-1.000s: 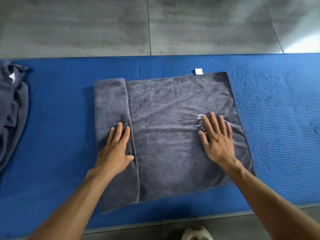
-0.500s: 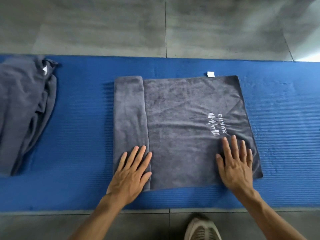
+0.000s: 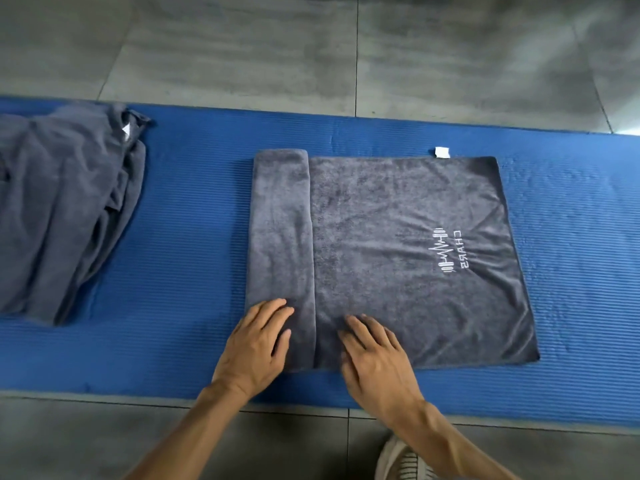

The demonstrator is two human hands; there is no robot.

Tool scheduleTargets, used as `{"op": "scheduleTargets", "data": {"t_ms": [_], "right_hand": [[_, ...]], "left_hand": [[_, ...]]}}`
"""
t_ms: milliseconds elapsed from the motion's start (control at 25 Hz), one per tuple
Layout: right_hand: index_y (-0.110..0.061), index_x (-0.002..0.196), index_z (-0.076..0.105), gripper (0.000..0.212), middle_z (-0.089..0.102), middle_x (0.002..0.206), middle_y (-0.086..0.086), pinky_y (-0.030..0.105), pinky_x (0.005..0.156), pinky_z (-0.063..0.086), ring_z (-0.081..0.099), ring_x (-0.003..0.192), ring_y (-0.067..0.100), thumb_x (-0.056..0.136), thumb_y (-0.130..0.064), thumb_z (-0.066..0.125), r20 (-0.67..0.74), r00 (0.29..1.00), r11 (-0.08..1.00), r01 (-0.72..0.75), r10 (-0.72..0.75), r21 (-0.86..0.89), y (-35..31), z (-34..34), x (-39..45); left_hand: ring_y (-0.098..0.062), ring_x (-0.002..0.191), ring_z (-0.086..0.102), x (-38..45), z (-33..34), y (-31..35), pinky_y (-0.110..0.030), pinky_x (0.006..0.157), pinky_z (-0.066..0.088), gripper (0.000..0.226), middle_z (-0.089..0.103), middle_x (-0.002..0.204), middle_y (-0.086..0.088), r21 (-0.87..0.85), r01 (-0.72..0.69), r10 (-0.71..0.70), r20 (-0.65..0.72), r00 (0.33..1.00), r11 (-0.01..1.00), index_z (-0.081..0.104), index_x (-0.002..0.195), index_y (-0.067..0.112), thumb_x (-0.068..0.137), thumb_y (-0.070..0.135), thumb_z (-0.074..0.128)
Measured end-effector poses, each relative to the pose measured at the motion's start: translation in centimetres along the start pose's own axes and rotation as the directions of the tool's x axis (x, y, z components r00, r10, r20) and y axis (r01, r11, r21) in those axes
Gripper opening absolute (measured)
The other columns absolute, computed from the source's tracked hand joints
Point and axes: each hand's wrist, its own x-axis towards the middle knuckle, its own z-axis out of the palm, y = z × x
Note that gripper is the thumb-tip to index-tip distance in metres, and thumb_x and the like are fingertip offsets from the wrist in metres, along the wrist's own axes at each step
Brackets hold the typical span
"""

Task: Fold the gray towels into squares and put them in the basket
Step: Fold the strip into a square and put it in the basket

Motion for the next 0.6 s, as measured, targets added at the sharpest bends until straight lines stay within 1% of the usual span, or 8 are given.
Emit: {"op": "scheduleTargets", "data": {"t_ms": [80, 120, 200, 280, 360, 400, 520, 600], "right_hand": [[-0.02, 0.132, 0.057, 0.047, 0.047, 0.148, 0.002, 0.046, 0.107, 0.045, 0.043, 0.134, 0.025, 0.089, -0.034, 0.045, 0.021, 0.999, 0.999, 0.033, -0.033, -0.008, -0.7, -0.1, 0.5], [-0.021, 0.126, 0.062, 0.045, 0.051, 0.143, 0.0, 0.046, 0.102, 0.049, 0.048, 0.129, 0.025, 0.085, -0.033, 0.047, 0.029, 0.997, 0.997, 0.066, -0.065, -0.027, -1.0, 0.0, 0.8], [-0.02, 0.101, 0.071, 0.034, 0.061, 0.118, -0.002, 0.04, 0.084, 0.056, 0.058, 0.105, 0.023, 0.079, -0.03, 0.047, 0.003, 0.997, 0.996, 0.083, -0.083, -0.03, -1.3, -0.3, 1.7], [-0.019, 0.083, 0.069, 0.029, 0.064, 0.091, -0.004, 0.034, 0.069, 0.054, 0.059, 0.083, 0.02, 0.078, -0.028, 0.041, -0.052, 0.998, 0.998, 0.048, -0.046, 0.035, -2.0, -1.4, 3.2], [-0.018, 0.084, 0.064, 0.025, 0.064, 0.079, -0.004, 0.031, 0.06, 0.05, 0.06, 0.07, 0.019, 0.08, -0.025, 0.04, -0.088, 0.996, 0.986, 0.024, -0.01, 0.164, -3.5, -3.0, 6.2], [-0.017, 0.087, 0.062, 0.02, 0.065, 0.078, -0.003, 0.03, 0.057, 0.047, 0.061, 0.066, 0.02, 0.083, -0.023, 0.043, -0.068, 0.998, 0.968, 0.021, -0.004, 0.249, -4.3, -3.7, 8.2], [-0.012, 0.096, 0.058, 0.014, 0.069, 0.087, 0.005, 0.033, 0.058, 0.044, 0.065, 0.073, 0.03, 0.092, -0.024, 0.051, 0.078, 0.996, 0.93, 0.008, -0.039, 0.368, -7.2, -4.6, 14.5], [-0.011, 0.105, 0.055, 0.03, 0.068, 0.098, 0.008, 0.035, 0.066, 0.046, 0.067, 0.088, 0.033, 0.095, -0.039, 0.052, 0.198, 0.98, 0.95, -0.087, 0.028, 0.299, -9.6, -4.3, 17.1]], "left_hand": [[-0.016, 0.115, 0.052, 0.2, 0.0, 0.2, -0.04, 0.095, 0.051, 0.04, 0.057, 0.129, 0.003, 0.018, 0.003, -0.001, -0.064, 0.998, 1.0, 0.066, 0.118, 0.014, 0.094, 0.033, 0.04], [-0.017, 0.112, 0.052, 0.3, -0.3, 0.3, -0.041, 0.092, 0.051, 0.036, 0.057, 0.128, 0.003, 0.036, 0.046, -0.043, -0.087, 0.995, 0.998, 0.066, 0.116, 0.015, 0.092, 0.032, 0.044], [-0.022, 0.113, 0.05, 0.5, -0.6, 0.5, -0.043, 0.09, 0.049, 0.034, 0.053, 0.131, 0.001, 0.007, 0.243, -0.24, -0.132, 0.962, 0.97, 0.061, 0.121, 0.016, 0.089, 0.027, 0.059], [-0.027, 0.117, 0.047, 0.8, -0.9, 0.6, -0.044, 0.095, 0.044, 0.052, 0.049, 0.134, -0.006, -0.176, 0.462, -0.484, -0.114, 0.868, 0.87, 0.05, 0.133, 0.014, 0.085, 0.023, 0.069], [-0.028, 0.119, 0.048, 1.1, -1.2, 0.6, -0.039, 0.099, 0.041, 0.062, 0.05, 0.135, -0.008, -0.362, 0.529, -0.583, -0.051, 0.811, 0.767, 0.043, 0.139, 0.012, 0.085, 0.021, 0.072], [-0.028, 0.118, 0.051, 1.3, -1.4, 0.6, -0.037, 0.096, 0.042, 0.061, 0.053, 0.132, -0.008, -0.414, 0.555, -0.614, -0.011, 0.789, 0.721, 0.045, 0.137, 0.01, 0.084, 0.021, 0.073], [-0.028, 0.101, 0.065, 1.8, -1.7, 0.3, -0.027, 0.079, 0.045, 0.03, 0.069, 0.101, -0.005, -0.514, 0.674, -0.737, 0.114, 0.667, 0.531, 0.061, 0.107, 0.011, 0.082, 0.018, 0.075], [-0.023, 0.094, 0.068, 2.0, -2.1, 0.3, -0.029, 0.076, 0.049, 0.012, 0.07, 0.087, 0.004, -0.564, 0.68, -0.733, 0.18, 0.656, 0.469, 0.064, 0.09, 0.017, 0.083, 0.02, 0.074]]}}
